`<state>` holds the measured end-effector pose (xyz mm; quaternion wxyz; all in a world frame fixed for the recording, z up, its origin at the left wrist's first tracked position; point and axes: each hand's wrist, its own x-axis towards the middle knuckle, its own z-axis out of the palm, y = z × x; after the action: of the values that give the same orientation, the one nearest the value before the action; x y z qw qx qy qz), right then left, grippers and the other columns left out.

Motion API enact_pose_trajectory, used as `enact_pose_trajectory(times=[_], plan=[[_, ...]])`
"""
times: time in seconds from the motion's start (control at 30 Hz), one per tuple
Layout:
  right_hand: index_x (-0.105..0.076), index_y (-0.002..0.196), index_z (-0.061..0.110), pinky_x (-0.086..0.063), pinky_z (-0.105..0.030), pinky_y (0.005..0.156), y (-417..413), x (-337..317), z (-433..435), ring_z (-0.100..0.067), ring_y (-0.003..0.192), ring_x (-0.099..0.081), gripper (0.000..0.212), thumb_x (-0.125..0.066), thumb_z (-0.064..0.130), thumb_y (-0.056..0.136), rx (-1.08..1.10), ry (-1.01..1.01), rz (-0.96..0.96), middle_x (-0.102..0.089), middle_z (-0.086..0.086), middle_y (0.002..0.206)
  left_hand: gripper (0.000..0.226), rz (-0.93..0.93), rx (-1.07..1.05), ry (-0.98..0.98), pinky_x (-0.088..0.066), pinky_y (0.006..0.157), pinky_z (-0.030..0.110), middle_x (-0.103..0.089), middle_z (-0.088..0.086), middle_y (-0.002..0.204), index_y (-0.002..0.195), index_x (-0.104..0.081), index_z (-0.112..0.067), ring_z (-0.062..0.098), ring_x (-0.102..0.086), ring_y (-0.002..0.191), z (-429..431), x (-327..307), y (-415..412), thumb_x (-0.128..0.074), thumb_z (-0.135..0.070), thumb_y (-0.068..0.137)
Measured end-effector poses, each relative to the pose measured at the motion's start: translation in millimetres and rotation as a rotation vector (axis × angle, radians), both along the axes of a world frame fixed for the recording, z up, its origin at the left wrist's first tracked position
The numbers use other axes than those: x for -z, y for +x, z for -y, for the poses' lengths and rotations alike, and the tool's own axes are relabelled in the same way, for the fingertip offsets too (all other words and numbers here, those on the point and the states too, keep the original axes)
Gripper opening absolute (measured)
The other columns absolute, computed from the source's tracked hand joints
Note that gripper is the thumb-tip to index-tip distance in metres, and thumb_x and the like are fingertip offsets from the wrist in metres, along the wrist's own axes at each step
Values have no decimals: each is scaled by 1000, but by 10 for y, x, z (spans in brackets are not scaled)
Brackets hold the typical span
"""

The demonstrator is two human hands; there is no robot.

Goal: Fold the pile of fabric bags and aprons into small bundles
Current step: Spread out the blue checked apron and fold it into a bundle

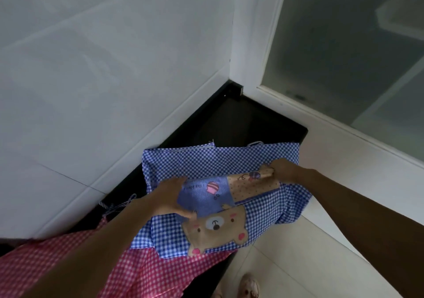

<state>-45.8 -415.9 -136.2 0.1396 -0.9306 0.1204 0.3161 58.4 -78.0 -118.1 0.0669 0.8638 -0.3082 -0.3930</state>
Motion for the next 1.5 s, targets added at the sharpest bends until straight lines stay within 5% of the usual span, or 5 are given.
enact_pose_trajectory(times=[0.2,0.73,0.9,1.2,1.5], plan=[[-66,120,17,-37,-19,90,29,-33,204,-16,101,-60,31,-47,11,96,87,130,150,-67,-2,116,14,-4,-50,-28,-35,60,20,-59,-5,83,80,-58,-21,11,-53,78,144,23,524,-70,-27,82],[-60,118,-4,-47,-35,93,662,220,701,-29,103,-58,33,-40,16,100,587,290,74,-60,-19,120,55,286,-152,141,-40,94,34,-57,22,126,129,-44,5,34,-54,118,829,350,1306,-50,-39,97],[-55,126,-3,-39,-33,96,740,188,714,-35,120,-50,34,-45,11,97,580,190,61,-55,-22,129,53,583,-161,-404,-32,107,43,-42,20,138,133,-44,0,36,-39,130,1337,170,472,-62,-17,86],[-65,106,3,-39,-28,79,432,62,1227,-26,103,-56,27,-65,0,80,270,21,129,-62,-9,109,87,475,39,-92,12,101,67,17,7,158,152,11,-22,30,14,145,1378,965,-439,9,-75,82],[-57,107,7,-45,-34,84,-961,956,449,-22,82,-57,59,-64,59,80,1671,381,644,-57,-7,92,82,514,3,-134,-8,103,76,4,8,161,153,3,-24,28,14,146,1366,1091,-426,-14,-71,89]])
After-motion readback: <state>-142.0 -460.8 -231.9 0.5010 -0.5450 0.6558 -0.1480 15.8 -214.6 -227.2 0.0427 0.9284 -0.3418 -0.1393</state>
